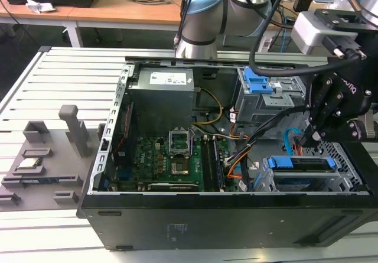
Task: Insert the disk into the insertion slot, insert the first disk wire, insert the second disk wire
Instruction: 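Insert the first disk wire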
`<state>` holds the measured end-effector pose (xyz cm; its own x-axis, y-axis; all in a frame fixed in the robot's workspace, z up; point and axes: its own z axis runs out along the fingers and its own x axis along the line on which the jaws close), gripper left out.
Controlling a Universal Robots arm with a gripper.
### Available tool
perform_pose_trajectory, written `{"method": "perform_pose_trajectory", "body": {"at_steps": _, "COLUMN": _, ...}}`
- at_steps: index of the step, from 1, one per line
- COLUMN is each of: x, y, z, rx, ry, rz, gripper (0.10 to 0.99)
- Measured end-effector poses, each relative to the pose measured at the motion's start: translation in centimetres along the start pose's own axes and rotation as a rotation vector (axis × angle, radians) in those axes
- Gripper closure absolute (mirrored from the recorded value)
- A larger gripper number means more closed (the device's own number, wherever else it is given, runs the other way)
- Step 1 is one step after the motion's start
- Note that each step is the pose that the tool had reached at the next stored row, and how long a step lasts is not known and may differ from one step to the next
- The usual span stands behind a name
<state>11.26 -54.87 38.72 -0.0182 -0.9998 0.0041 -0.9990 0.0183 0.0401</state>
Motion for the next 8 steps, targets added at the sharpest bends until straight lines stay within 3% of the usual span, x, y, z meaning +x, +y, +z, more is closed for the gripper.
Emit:
{"method": "perform_pose_trajectory", "body": {"at_steps": 2, "x": -0.20, "y": -0.96, "z": 0.01, "rx": -0.001, "ry": 0.0000, "rz": 0.000, "gripper": 0.980}}
{"method": "perform_pose_trajectory", "body": {"at_steps": 4, "x": -0.90, "y": -2.10, "z": 0.09, "rx": -0.001, "ry": 0.0016, "rz": 0.000, "gripper": 0.980}}
{"method": "perform_pose_trajectory", "body": {"at_steps": 6, "x": -1.52, "y": -2.63, "z": 0.30, "rx": -0.002, "ry": 0.0034, "rz": 0.000, "gripper": 0.980}}
{"method": "perform_pose_trajectory", "body": {"at_steps": 7, "x": -2.37, "y": -3.25, "z": 0.95, "rx": -0.003, "ry": 0.0082, "rz": 0.000, "gripper": 0.980}}
{"method": "perform_pose_trajectory", "body": {"at_steps": 8, "x": -2.70, "y": -3.38, "z": 1.33, "rx": -0.003, "ry": 0.0094, "rz": 0.000, "gripper": 0.980}}
